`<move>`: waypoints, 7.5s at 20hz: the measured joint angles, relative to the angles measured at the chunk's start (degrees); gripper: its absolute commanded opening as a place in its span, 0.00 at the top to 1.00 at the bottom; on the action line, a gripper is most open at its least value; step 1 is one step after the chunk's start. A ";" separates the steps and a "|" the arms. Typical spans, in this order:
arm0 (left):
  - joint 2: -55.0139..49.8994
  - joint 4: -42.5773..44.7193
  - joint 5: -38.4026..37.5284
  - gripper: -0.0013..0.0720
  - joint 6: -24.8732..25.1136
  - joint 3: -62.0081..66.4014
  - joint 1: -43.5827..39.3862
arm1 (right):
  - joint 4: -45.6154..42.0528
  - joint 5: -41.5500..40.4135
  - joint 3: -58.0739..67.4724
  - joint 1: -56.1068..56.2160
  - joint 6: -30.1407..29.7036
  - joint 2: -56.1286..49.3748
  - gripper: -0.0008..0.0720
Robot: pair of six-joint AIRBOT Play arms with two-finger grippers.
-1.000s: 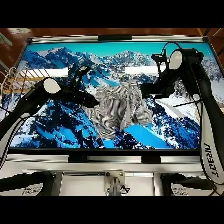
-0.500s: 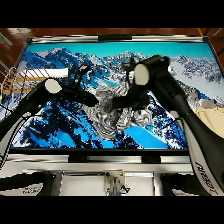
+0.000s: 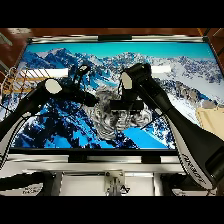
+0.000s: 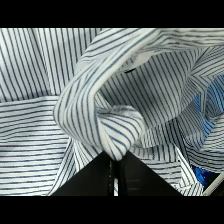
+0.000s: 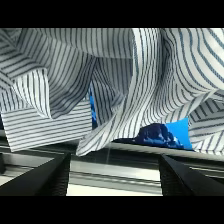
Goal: Fold the shirts.
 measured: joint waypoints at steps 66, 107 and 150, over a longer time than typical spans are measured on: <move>9.44 27.76 -24.22 0.07 -10.29 20.63 24.24 | -9.40 6.49 0.20 -0.74 -18.27 10.47 0.86; -7.91 41.13 4.07 0.54 -10.56 -6.80 54.60 | -9.40 0.50 0.17 -0.74 -14.10 10.47 0.86; 59.01 24.09 -35.28 0.91 -22.45 -22.49 -7.10 | -23.06 5.88 0.17 -10.47 -26.27 10.54 0.86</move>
